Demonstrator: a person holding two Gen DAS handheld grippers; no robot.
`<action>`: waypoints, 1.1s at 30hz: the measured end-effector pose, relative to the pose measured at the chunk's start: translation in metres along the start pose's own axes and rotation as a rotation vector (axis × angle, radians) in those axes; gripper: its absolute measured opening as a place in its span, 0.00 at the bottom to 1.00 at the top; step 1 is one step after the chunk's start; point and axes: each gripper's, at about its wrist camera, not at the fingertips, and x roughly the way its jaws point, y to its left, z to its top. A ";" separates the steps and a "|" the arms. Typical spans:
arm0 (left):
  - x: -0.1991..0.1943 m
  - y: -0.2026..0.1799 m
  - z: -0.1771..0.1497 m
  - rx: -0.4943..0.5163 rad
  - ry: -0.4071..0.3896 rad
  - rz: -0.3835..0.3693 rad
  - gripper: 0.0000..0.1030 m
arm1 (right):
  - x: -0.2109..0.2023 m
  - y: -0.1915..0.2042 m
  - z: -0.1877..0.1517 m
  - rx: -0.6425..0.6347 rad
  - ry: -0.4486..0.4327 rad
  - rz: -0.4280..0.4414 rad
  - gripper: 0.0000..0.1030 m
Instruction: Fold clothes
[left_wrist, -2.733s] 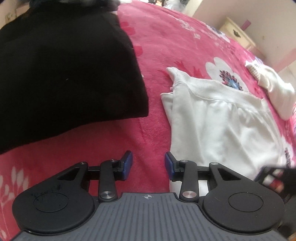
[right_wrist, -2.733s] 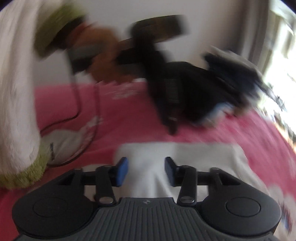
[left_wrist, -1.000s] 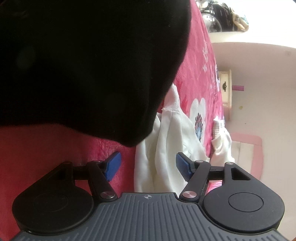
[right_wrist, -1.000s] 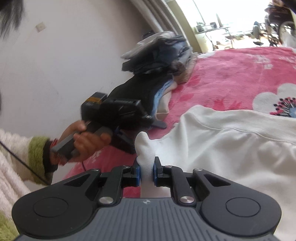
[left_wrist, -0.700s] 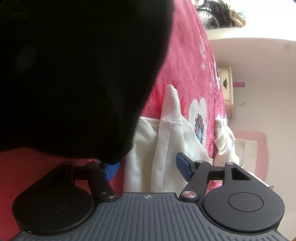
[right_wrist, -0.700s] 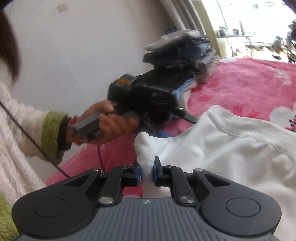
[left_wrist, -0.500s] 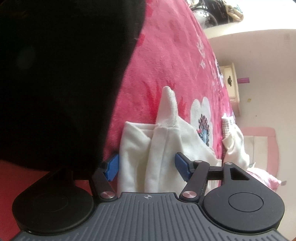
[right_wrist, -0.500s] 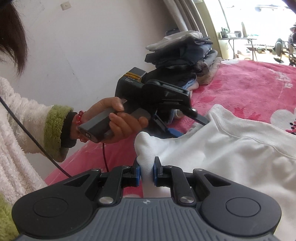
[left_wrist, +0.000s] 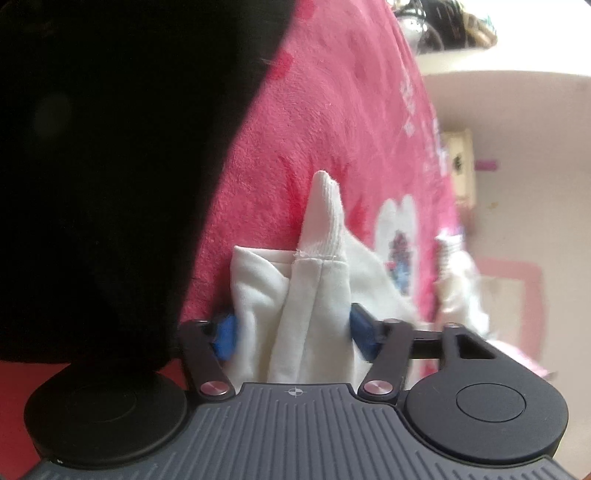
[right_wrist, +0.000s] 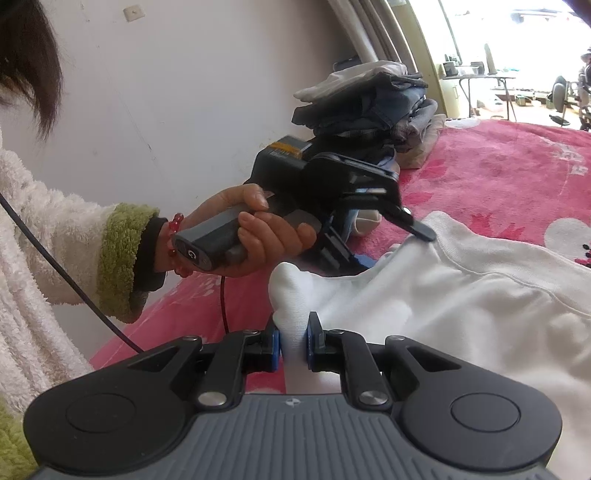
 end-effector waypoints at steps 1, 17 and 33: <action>-0.001 -0.002 -0.002 0.015 -0.009 0.030 0.34 | 0.000 0.000 -0.001 -0.005 0.000 -0.004 0.14; 0.001 -0.145 -0.028 0.260 -0.027 0.098 0.11 | -0.094 -0.031 -0.005 0.120 -0.166 -0.125 0.14; 0.196 -0.309 -0.127 0.599 0.138 0.152 0.11 | -0.261 -0.090 -0.104 0.559 -0.507 -0.566 0.14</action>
